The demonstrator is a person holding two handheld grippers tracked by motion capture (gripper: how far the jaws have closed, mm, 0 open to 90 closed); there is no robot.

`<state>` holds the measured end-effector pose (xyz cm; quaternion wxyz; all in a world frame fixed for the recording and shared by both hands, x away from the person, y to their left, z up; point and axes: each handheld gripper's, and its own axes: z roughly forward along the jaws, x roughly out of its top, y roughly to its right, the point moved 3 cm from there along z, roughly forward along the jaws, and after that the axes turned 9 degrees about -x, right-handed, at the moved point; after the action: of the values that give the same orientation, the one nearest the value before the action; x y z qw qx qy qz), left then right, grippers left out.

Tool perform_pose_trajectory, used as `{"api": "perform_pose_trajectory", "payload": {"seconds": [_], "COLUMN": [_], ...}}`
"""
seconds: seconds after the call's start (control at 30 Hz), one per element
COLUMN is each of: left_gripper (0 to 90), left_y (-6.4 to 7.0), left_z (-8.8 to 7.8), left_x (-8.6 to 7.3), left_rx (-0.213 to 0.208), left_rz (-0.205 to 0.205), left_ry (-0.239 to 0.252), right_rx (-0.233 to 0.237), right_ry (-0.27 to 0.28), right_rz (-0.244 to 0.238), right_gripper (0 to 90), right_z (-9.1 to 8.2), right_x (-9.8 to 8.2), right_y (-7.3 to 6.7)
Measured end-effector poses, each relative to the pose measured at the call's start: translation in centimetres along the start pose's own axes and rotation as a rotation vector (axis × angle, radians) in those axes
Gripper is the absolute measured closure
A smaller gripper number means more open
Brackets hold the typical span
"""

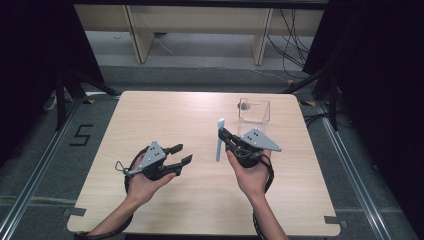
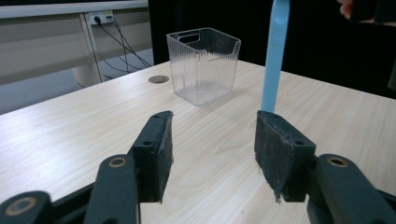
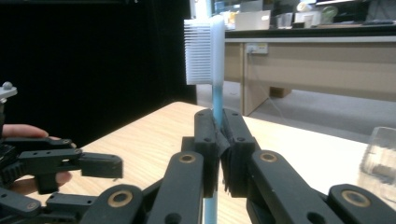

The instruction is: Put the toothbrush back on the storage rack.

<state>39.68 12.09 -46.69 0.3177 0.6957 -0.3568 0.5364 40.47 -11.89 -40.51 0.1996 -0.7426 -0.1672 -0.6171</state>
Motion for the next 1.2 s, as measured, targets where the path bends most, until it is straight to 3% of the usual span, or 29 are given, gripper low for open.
{"api": "perform_pose_trajectory", "payload": {"seconds": [0.17, 0.2, 0.47, 0.6, 0.63, 0.7, 0.8, 0.83, 0.9, 1.03, 1.2], "left_gripper": [42.7, 42.1, 37.2, 36.3, 36.2, 36.0, 35.7, 35.6, 35.3, 34.7, 33.4], "left_y": [-0.2, -0.3, -1.4, -1.9, -1.9, -2.2, -2.4, -2.5, -2.7, -3.0, -3.3], "left_z": [-0.6, -1.0, -2.2, -2.5, -2.6, -2.9, -3.3, -3.3, -3.7, -4.0, -4.4], "left_x": [-0.8, -0.9, -1.8, -2.0, -2.0, -2.2, -2.4, -2.5, -2.8, -3.0, -3.2], "left_rx": [0.008, 0.021, 0.066, 0.079, 0.084, 0.098, 0.11, 0.107, 0.123, 0.132, 0.157], "left_rz": [-0.011, -0.012, -0.028, -0.031, -0.033, -0.038, -0.039, -0.043, -0.047, -0.055, -0.06], "left_ry": [0.01, -0.007, 0.003, 0.019, 0.019, 0.013, 0.013, 0.03, 0.013, 0.034, 0.023], "right_rx": [-0.04, -0.05, -0.108, -0.12, -0.118, -0.129, -0.136, -0.147, -0.158, -0.179, -0.197], "right_ry": [0.008, 0.015, 0.025, 0.033, 0.032, 0.047, 0.037, 0.038, 0.04, 0.046, 0.047], "right_rz": [-0.016, -0.016, -0.019, -0.024, -0.006, -0.027, -0.007, -0.009, -0.01, -0.017, -0.026], "right_gripper": [86.3, 86.3, 86.2, 86.2, 86.2, 86.2, 86.2, 86.2, 86.2, 86.2, 86.1], "right_z": [-0.6, -0.8, -1.4, -1.6, -1.6, -1.6, -1.6, -1.6, -1.6, -1.6, -1.6], "right_x": [0.3, 0.4, 0.7, 0.9, 1.0, 1.2, 1.3, 1.4, 1.5, 1.8, 2.1], "right_y": [1.0, 1.1, 2.7, 3.3, 3.3, 3.8, 4.1, 4.3, 4.7, 5.3, 5.9]}}
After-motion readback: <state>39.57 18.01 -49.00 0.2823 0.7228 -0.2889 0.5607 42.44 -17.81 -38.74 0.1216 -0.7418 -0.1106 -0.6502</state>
